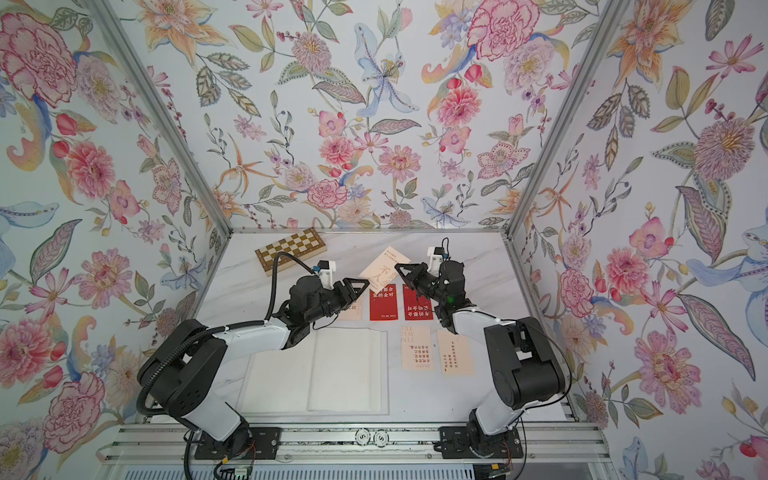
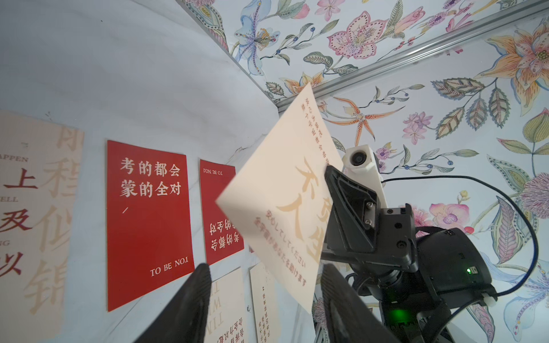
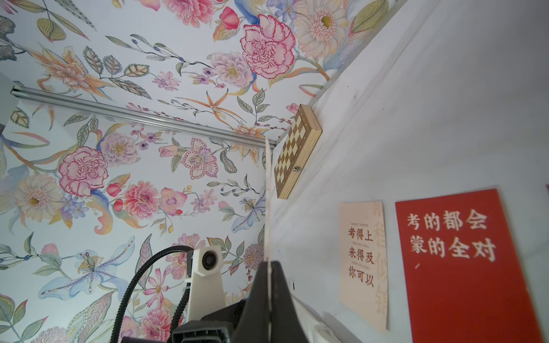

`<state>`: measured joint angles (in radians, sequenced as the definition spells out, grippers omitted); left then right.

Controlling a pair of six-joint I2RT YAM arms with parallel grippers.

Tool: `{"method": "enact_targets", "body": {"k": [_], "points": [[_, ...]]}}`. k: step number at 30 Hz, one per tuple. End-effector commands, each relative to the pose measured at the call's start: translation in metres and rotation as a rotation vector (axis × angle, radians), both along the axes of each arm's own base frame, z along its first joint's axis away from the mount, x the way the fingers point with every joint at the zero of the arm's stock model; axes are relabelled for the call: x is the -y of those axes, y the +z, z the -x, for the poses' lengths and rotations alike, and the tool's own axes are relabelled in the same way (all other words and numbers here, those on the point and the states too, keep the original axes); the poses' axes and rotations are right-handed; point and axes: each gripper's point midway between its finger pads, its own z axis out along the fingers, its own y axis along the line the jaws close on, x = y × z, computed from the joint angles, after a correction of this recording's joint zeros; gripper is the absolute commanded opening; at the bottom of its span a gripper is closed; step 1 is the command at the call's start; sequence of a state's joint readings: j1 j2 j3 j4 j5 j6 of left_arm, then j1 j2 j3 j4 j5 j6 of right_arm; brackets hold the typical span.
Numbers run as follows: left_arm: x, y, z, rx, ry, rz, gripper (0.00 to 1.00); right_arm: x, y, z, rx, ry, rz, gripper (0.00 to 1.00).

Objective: Place the photos into the photo albums
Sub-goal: Pick up the photo at the center of the board.

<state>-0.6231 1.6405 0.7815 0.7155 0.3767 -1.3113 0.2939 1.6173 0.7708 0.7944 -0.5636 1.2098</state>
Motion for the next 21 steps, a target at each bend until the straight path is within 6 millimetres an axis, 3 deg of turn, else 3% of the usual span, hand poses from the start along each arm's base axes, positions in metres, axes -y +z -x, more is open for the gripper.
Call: {"method": "enact_targets", "body": {"k": [1, 6, 21], "points": [[0.010, 0.014, -0.008, 0.028, 0.013, 0.062, 0.58, -0.004, 0.011, 0.005, 0.038, 0.012, -0.008, 0.00], [0.024, 0.019, -0.015, 0.041, -0.001, 0.098, 0.55, -0.010, 0.008, 0.011, 0.026, 0.035, -0.020, 0.00], [0.035, 0.025, -0.021, 0.047, 0.008, 0.162, 0.16, -0.009, -0.008, 0.019, 0.007, 0.038, -0.042, 0.00]]}}
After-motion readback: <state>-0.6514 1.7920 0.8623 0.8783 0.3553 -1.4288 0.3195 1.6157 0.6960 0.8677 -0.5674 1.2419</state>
